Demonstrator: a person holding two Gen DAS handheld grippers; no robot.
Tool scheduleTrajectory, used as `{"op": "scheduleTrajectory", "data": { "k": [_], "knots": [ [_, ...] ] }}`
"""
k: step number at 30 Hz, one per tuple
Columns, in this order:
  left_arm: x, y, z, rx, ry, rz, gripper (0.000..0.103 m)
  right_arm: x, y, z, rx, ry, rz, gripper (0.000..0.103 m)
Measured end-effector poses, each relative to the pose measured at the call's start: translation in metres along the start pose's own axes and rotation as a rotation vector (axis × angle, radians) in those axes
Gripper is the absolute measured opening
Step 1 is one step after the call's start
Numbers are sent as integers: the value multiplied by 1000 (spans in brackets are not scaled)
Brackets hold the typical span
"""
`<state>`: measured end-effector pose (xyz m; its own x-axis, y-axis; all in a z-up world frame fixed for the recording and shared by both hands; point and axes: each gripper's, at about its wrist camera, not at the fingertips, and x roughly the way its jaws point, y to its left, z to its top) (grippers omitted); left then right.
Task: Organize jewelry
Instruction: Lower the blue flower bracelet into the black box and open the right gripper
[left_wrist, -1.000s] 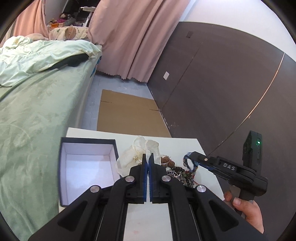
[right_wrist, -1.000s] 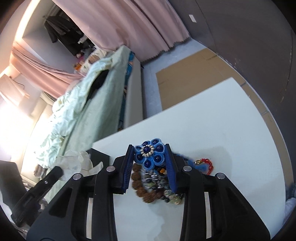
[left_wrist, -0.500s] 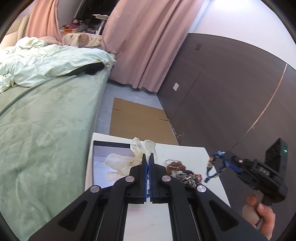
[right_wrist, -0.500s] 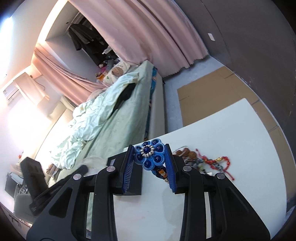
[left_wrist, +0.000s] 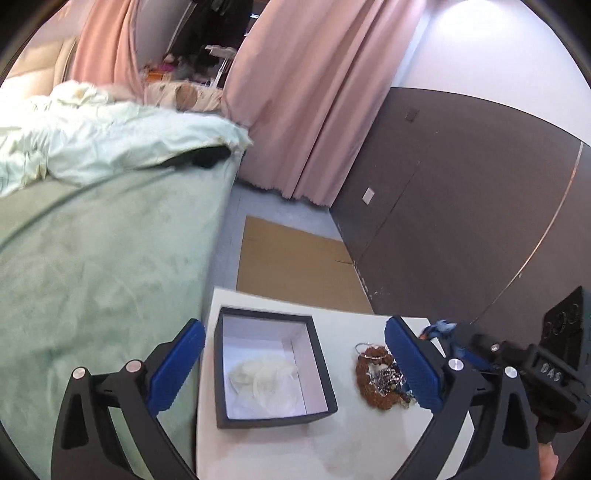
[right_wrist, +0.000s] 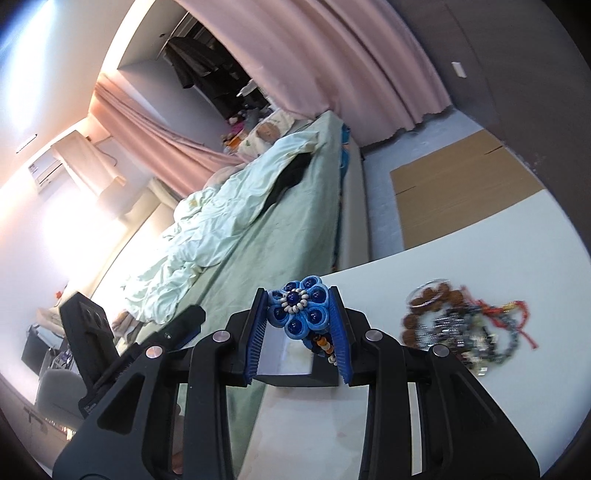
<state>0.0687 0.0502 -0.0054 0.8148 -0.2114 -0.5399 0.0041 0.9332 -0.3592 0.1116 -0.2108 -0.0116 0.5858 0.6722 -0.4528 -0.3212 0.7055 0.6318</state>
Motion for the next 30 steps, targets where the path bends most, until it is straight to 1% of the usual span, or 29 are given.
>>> {"op": "scheduleTrajectory", "data": {
  "k": [7,11,14,15,17,18,19,20,22,24,26,30],
  "knots": [
    [-9,22,8,-29,-16,80,95,28,27,-9,-26,35,78,33],
    [-13,32,11,-42,-32,132,95,43,36,-13,-33,56,106,33],
    [-13,39,13,-56,-27,168,95,54,40,-17,-49,70,115,34],
    [-13,41,13,-63,-24,170,95,58,42,-18,-60,81,109,38],
    [-11,43,12,-93,-3,164,95,66,40,-20,-62,110,75,57],
    [-9,43,11,-99,12,168,95,67,38,-21,-58,116,49,78],
    [-8,42,11,-94,22,177,95,66,36,-22,-55,106,25,85],
    [-8,39,10,-80,26,190,95,60,33,-21,-59,81,6,86],
    [-6,34,8,-56,27,203,95,51,29,-20,-61,65,-12,88],
    [-6,28,6,-46,26,185,95,40,23,-17,-62,46,-41,89],
    [-5,21,2,-33,34,151,95,27,15,-14,-51,29,-73,90],
    [-3,1,-3,39,45,145,95,0,-7,-10,-14,2,-160,90]
  ]
}}
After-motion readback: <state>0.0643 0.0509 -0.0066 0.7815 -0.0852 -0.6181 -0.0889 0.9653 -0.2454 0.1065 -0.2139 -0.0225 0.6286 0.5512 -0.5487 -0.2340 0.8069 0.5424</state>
